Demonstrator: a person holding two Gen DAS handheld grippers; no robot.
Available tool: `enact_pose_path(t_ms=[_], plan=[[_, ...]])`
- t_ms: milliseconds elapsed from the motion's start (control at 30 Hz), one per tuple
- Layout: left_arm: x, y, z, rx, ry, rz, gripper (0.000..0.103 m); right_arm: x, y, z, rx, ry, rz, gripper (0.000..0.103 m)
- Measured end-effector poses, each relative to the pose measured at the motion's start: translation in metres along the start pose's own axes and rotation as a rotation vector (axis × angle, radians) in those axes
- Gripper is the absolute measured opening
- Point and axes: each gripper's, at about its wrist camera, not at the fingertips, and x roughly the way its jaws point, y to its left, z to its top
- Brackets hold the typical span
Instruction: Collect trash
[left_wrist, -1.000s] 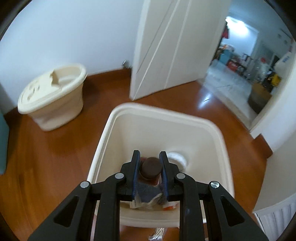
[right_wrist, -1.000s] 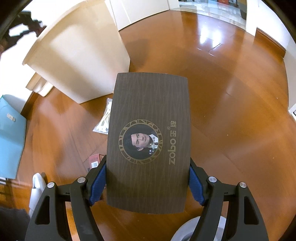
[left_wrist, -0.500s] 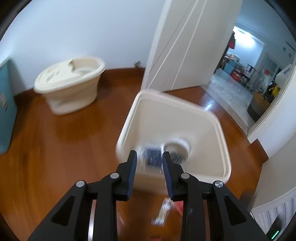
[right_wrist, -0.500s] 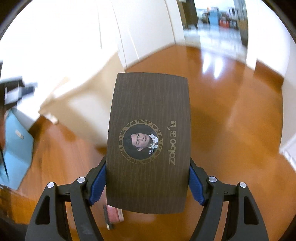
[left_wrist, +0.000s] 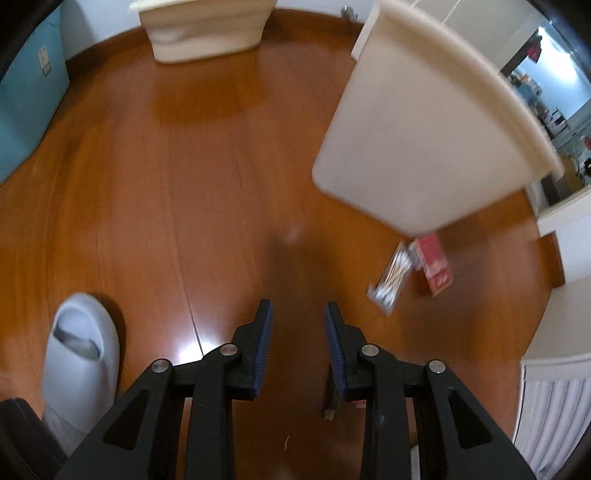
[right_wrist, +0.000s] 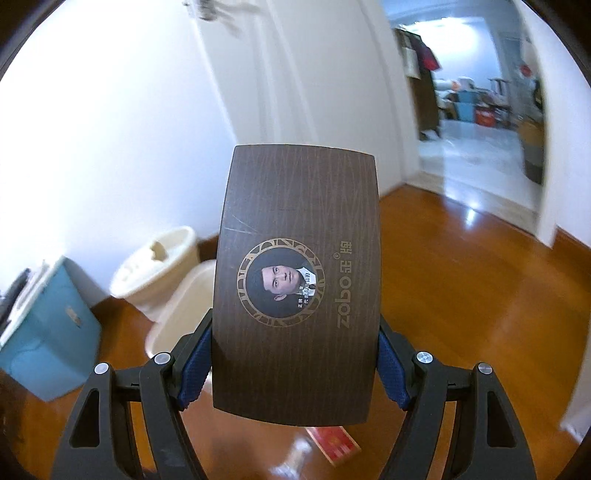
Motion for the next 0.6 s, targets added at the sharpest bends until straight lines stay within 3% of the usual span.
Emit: enact_pose_path(t_ms=[67,233,500,600], plan=[[0.011,-0.002,-0.011,0.023,0.044,0.005,0.027,0.015,0.013,0.018,-0.021,0.004,0.028,0.077],[0.032,-0.004,-0.044,0.068,0.130,0.012,0.027,0.085,0.056,0.034,-0.090,0.137,0.092,0.077],[0.045,-0.022,-0.070,0.107,0.209,-0.017,0.027,0.184,0.082,0.016,-0.176,0.335,0.076,0.082],[0.044,-0.029,-0.071,0.112,0.201,-0.042,0.027,0.186,0.072,0.003,-0.192,0.342,0.050,0.085]])
